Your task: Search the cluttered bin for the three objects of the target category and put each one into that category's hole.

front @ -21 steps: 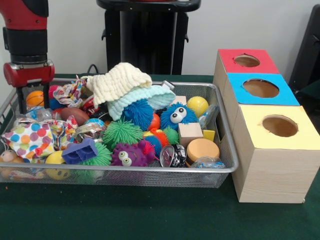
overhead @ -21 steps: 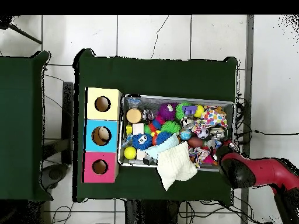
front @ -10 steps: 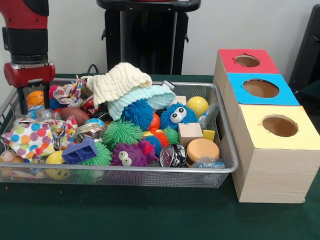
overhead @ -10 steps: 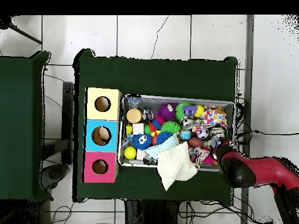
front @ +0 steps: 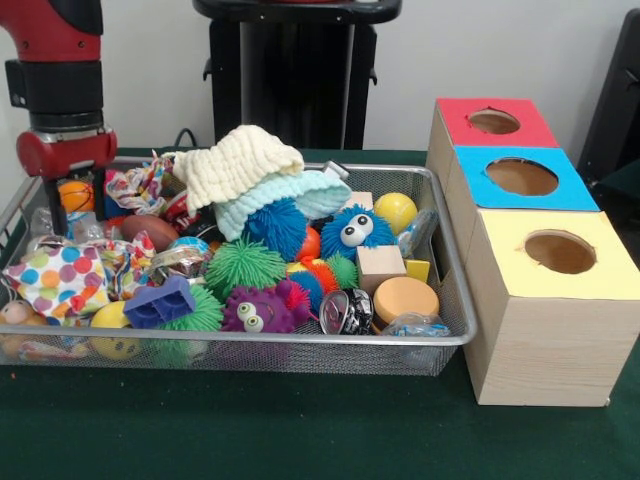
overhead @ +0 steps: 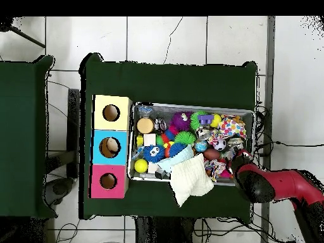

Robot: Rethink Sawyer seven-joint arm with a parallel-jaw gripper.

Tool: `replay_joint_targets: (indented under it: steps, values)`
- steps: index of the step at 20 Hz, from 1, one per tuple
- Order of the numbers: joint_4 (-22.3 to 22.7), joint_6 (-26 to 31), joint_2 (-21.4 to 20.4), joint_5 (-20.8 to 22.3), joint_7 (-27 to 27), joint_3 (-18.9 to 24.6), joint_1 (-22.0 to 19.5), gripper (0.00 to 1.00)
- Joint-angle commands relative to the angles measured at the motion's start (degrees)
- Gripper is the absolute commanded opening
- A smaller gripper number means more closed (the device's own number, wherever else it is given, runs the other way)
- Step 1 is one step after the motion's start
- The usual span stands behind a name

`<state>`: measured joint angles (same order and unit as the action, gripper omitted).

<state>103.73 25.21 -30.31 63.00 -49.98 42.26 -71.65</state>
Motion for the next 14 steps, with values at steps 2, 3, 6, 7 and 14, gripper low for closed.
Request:
replay_joint_targets:
  steps: [2, 3, 6, 7, 14]
  values:
    - [1.2, 0.2, 2.3, 7.0, 14.7, 0.4, 3.3, 1.00]
    - [0.9, -0.1, 2.5, 7.5, 14.1, 0.1, 3.8, 1.00]
    - [0.2, -0.6, 3.2, 8.6, 13.0, -0.4, 4.5, 1.00]
    - [0.2, -0.6, 3.2, 8.6, 13.3, -0.3, 4.3, 1.00]
    - [0.0, -0.7, 3.5, 8.8, 14.5, 0.4, 3.1, 1.00]
